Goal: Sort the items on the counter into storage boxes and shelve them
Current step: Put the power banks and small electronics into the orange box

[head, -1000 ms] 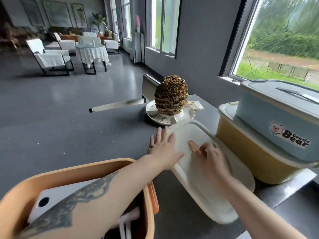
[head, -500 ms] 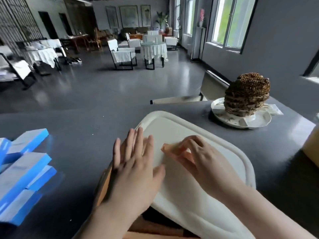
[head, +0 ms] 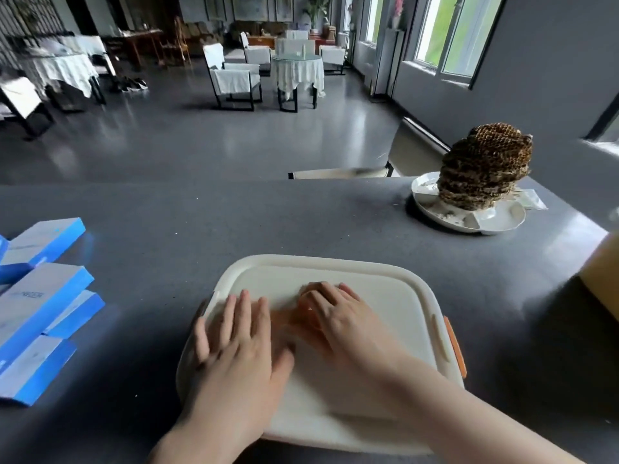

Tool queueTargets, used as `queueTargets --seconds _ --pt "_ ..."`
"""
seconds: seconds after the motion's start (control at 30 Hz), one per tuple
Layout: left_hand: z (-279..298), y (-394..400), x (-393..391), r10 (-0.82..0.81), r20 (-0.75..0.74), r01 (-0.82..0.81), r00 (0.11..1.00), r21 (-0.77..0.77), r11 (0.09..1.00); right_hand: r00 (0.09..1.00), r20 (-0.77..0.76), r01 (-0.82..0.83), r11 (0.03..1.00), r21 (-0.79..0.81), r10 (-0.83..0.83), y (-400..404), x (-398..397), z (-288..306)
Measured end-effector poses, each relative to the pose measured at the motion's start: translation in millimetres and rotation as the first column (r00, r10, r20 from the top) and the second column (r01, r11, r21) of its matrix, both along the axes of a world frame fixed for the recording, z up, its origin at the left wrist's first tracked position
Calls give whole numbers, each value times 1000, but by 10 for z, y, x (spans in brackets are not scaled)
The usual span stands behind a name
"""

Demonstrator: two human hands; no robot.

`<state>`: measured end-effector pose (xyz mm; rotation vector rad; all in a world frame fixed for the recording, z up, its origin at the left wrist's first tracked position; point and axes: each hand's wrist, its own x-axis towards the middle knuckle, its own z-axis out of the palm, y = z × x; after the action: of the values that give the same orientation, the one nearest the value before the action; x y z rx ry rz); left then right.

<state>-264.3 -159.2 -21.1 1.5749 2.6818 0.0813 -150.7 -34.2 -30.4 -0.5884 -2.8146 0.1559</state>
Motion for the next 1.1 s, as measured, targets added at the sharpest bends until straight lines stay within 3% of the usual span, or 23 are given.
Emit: queueTargets --seconds 0.13,0.27,0.4,0.5,0.67,0.77,0.87,0.97,1.03,1.1 --pt "-32 -32 75 -62 9 62 998 -16 998 998 -61 -31 999 -30 29 -4 6 -12" --pt "-51 83 108 -163 -34 163 986 -7 987 976 -216 -38 970 -240 -15 -50 62 24" --pt "-81 308 168 -311 -25 312 950 34 950 910 -325 84 882 -463 -257 27 146 100" --pt "-121 365 178 -381 -14 381 925 78 921 849 -279 339 869 -362 -448 57 321 83" --pt "-189 378 153 -412 -27 409 911 187 893 839 -132 523 849 -72 -528 -211 661 -55" --pt "-222 379 156 -392 -31 389 919 217 895 627 -163 757 645 -100 -761 -276 780 -126" --pt "-247 361 159 -414 -61 414 908 274 868 363 -116 827 377 -417 -924 -291 886 -181" --pt "-236 344 175 -474 -71 475 877 265 839 292 -34 556 199 -807 -956 -253 955 -198" --pt "-200 329 231 -508 -60 506 859 250 826 299 -3 340 110 -934 -954 -202 981 -228" --pt "-141 317 356 -518 -42 514 854 223 828 344 -11 235 97 -967 -939 -150 1003 -274"
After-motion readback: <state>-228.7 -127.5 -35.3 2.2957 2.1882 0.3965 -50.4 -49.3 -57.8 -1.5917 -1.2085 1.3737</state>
